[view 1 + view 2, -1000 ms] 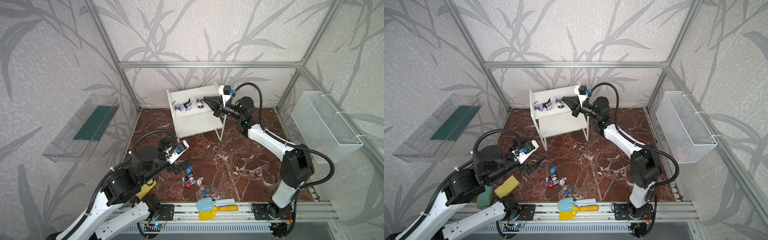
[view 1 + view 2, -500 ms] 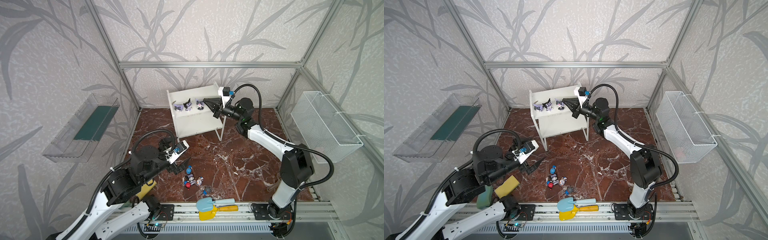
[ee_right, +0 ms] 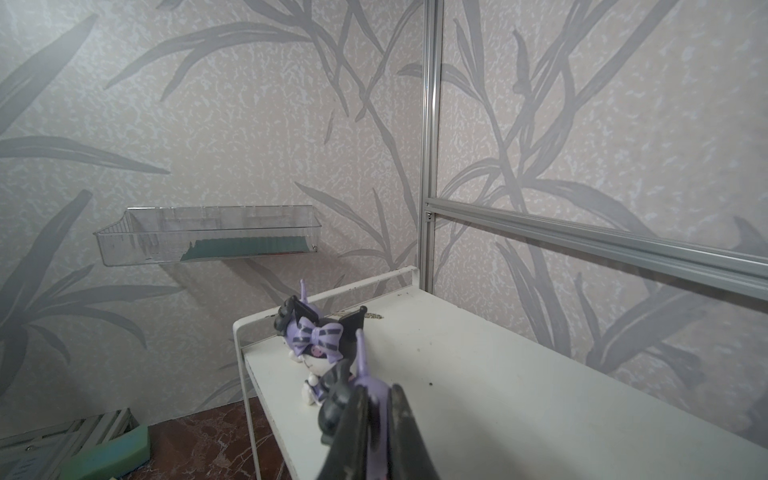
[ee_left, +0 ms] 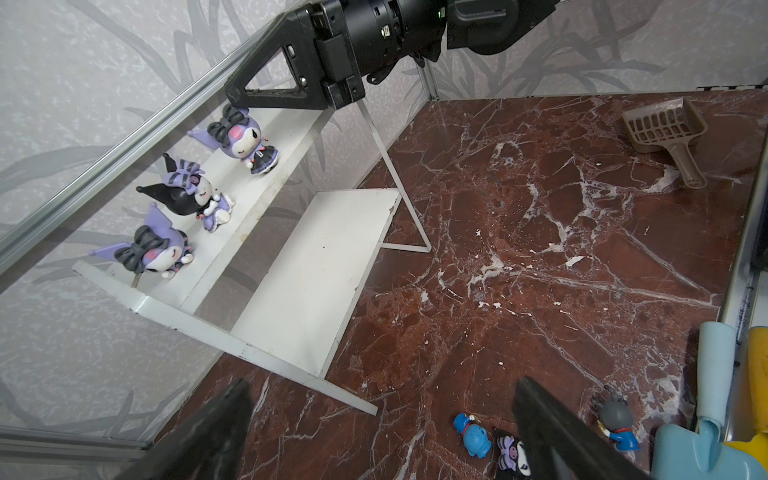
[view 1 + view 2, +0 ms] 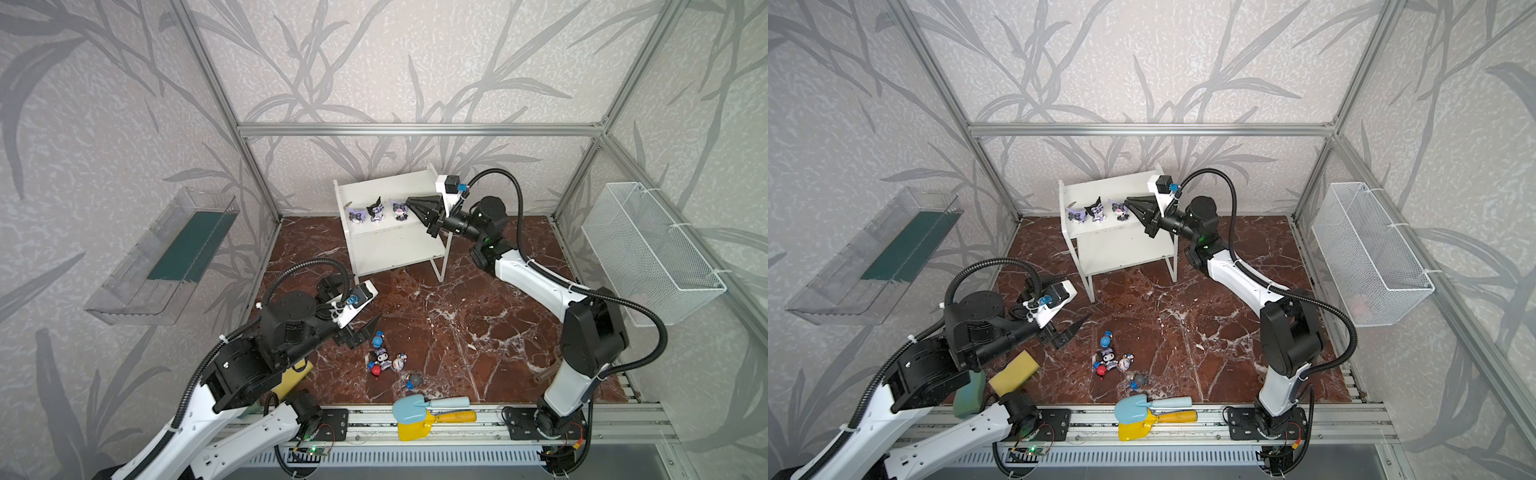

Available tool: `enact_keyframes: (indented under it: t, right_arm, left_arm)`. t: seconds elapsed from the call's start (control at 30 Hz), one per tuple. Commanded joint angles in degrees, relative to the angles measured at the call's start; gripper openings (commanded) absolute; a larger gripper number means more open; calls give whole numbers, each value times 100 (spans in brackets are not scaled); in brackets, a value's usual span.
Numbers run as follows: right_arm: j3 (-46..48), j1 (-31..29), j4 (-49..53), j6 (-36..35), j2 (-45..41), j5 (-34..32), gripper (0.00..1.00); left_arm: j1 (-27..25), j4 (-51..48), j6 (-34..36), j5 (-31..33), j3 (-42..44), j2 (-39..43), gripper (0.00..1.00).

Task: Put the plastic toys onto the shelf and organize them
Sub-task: 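Lower the purple figure with the right gripper onto the top shelf beside the others, then open the right gripper and draw it back toward the floor figures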

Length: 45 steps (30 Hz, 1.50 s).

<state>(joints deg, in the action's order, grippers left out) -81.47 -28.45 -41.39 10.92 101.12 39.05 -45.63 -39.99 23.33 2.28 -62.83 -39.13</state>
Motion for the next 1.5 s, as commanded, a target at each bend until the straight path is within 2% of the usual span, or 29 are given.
enact_keyframes:
  t: [0.0, 0.77, 1.13, 1.27, 1.37, 1.47]
  right_arm:
    - [35, 3, -168, -52, -83, 15, 16]
    - [107, 2, 121, -167, -302, 7, 26]
    - [439, -25, 367, -381, -996, 110, 31]
    - [959, -312, 1105, -1081, -1657, -62, 38]
    - [1502, -761, 1945, -1858, -2306, -500, 46]
    - [2227, -1313, 2428, -2275, -2917, -1089, 51]
  left_arm:
    - [31, 136, -38, -45, 86, 41, 99]
    - [60, 189, -48, -70, 113, 16, 99]
    - [85, 207, -107, -3, 78, -24, 99]
    - [89, 149, -307, 260, 196, -15, 99]
    - [88, 41, -645, 438, 393, 28, 99]
    - [89, -156, -957, 496, 545, 103, 99]
